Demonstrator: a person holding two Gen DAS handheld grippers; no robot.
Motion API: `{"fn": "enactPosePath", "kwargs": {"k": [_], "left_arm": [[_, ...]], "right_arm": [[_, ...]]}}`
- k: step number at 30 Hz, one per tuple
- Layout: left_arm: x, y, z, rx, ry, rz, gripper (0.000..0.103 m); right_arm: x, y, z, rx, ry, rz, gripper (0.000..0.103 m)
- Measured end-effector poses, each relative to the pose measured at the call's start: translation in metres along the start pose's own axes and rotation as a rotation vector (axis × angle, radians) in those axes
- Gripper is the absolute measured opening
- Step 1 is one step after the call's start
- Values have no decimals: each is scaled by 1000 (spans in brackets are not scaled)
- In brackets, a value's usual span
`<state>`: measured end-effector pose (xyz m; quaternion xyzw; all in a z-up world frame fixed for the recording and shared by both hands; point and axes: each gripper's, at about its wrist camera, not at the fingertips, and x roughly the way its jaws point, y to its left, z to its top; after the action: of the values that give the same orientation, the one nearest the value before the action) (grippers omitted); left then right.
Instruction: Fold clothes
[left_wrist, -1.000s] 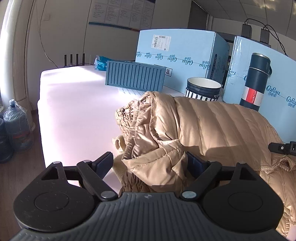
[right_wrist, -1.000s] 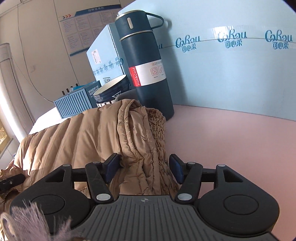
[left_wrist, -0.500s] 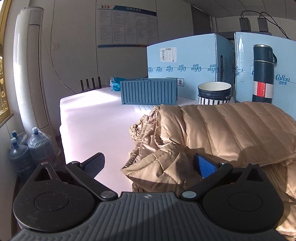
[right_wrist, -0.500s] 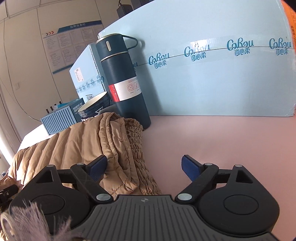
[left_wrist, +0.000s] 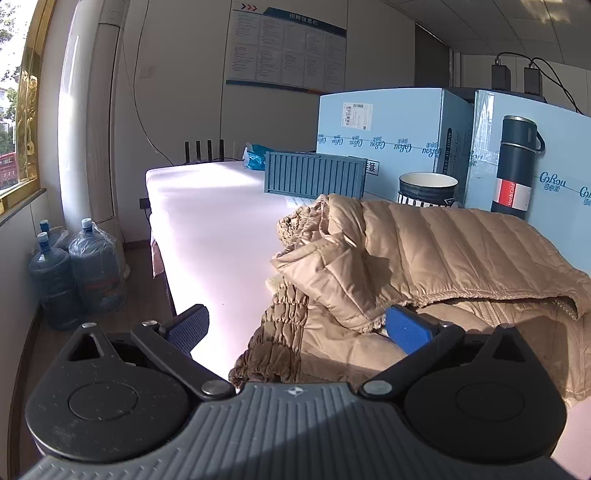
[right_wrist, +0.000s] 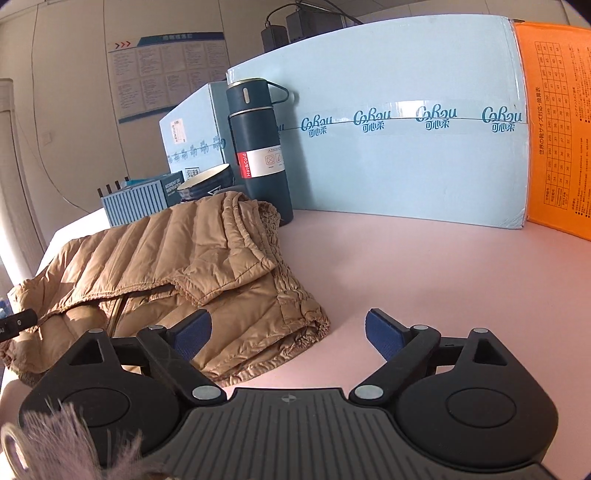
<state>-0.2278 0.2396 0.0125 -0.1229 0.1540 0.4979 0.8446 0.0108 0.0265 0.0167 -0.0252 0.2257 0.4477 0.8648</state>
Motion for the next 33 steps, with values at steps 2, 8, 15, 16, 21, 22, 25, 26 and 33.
{"fn": "enactPosePath", "kwargs": {"k": [2, 8, 15, 16, 21, 22, 25, 26, 33], "left_arm": [[-10, -7, -3, 4, -7, -6, 103], [-39, -29, -11, 16, -28, -11, 103], [-55, -56, -24, 51, -41, 11, 103], [-56, -60, -25, 56, -41, 18, 103], [-63, -75, -32, 78, -48, 48, 103], [-63, -75, -32, 77, -55, 55, 103], [-67, -75, -31, 60, -51, 55, 103], [-67, -76, -33, 62, -54, 58, 103], [-70, -80, -37, 89, -74, 69, 103]], "right_arm": [[-12, 8, -5, -43, -18, 9, 100], [-30, 27, -11, -149, -51, 23, 102], [-37, 35, -15, -187, -61, 29, 103], [-37, 34, -15, -179, -62, 28, 103], [-39, 27, -14, -140, -72, 19, 103], [-39, 27, -14, -135, -73, 20, 103], [-39, 26, -14, -131, -69, 20, 103], [-38, 26, -14, -130, -68, 20, 103], [-39, 27, -14, -132, -64, 15, 103]]}}
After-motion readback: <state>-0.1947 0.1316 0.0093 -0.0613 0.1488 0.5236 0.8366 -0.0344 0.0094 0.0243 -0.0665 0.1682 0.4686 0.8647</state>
